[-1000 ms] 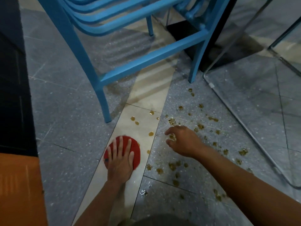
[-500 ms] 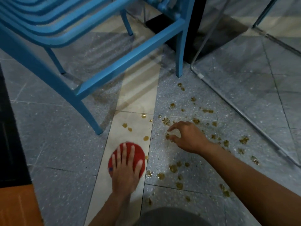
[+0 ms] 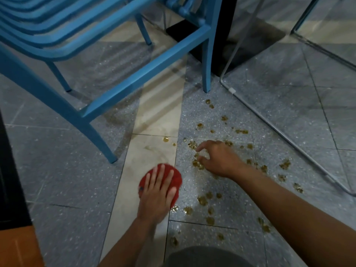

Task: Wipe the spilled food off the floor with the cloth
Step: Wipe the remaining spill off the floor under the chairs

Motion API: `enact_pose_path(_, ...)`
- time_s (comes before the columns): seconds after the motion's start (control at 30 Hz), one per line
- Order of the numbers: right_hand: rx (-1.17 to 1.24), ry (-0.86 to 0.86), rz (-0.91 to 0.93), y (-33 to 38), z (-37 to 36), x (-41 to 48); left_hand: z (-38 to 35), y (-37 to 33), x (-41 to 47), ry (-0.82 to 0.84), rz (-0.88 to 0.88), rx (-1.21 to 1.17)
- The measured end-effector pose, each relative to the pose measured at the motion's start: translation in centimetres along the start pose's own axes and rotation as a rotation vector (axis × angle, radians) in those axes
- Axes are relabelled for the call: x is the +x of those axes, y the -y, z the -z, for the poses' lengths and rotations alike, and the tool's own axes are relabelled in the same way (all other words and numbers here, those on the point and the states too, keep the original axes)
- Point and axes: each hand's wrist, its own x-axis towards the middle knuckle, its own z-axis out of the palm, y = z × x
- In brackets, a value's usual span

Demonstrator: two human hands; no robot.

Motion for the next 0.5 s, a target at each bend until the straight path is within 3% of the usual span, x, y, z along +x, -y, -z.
enact_pose_path(0.1,0.019,-0.037,-0.001,-0.7,0.8,0.4,1.1,3.4,0.0,0.024,-0.008,0.000)
enact_pose_path(0.2,0.003,-0.048,-0.031,-1.7,0.9,0.2,3.0,3.1,6.4,-0.032,0.294,-0.018)
enact_pose_path(0.27,-0.018,-0.026,-0.039,-1.9,0.7,0.2,3.5,0.8,9.7,-0.036,0.387,-0.058)
enact_pose_path(0.43,-0.010,-0.015,-0.047,-2.1,1.0,0.3,0.3,-1.8,3.0,-0.002,-0.061,0.018)
enact_pose_path(0.5,0.001,-0.028,-0.063,-2.6,1.6,0.4,0.3,0.7,0.1,0.042,-0.108,0.037)
